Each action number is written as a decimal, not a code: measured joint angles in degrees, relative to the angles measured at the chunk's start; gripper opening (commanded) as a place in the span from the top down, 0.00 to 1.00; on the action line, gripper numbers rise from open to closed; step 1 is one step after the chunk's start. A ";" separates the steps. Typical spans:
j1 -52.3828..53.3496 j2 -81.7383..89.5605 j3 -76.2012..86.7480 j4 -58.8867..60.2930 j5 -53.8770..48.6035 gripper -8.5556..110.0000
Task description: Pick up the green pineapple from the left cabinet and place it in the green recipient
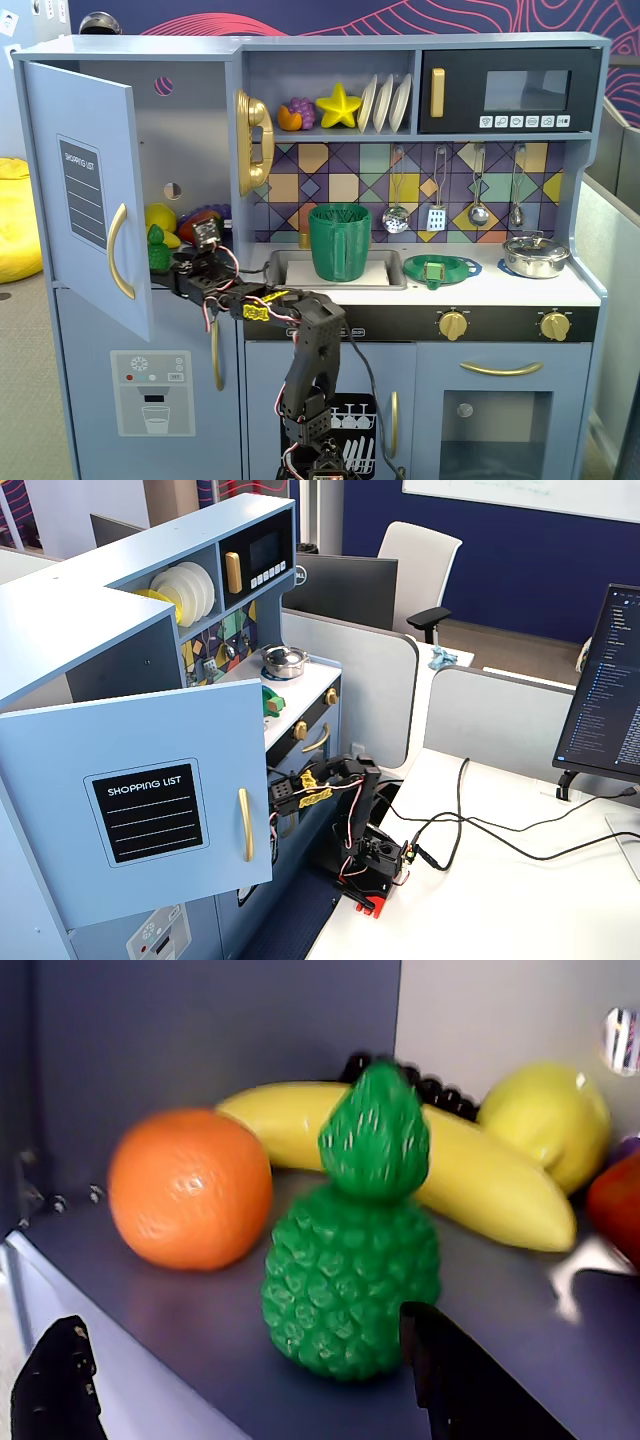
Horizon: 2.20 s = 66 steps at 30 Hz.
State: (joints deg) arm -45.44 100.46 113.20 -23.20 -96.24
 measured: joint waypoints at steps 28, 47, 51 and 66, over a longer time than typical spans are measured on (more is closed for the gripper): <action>3.08 -9.93 -9.76 -1.32 0.35 0.68; 2.90 -20.39 -21.36 -1.32 4.39 0.93; 2.81 -19.60 -20.48 -1.41 3.87 0.93; -1.14 33.66 8.09 21.27 -11.78 0.93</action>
State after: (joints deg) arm -46.58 134.12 121.29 -1.93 -108.02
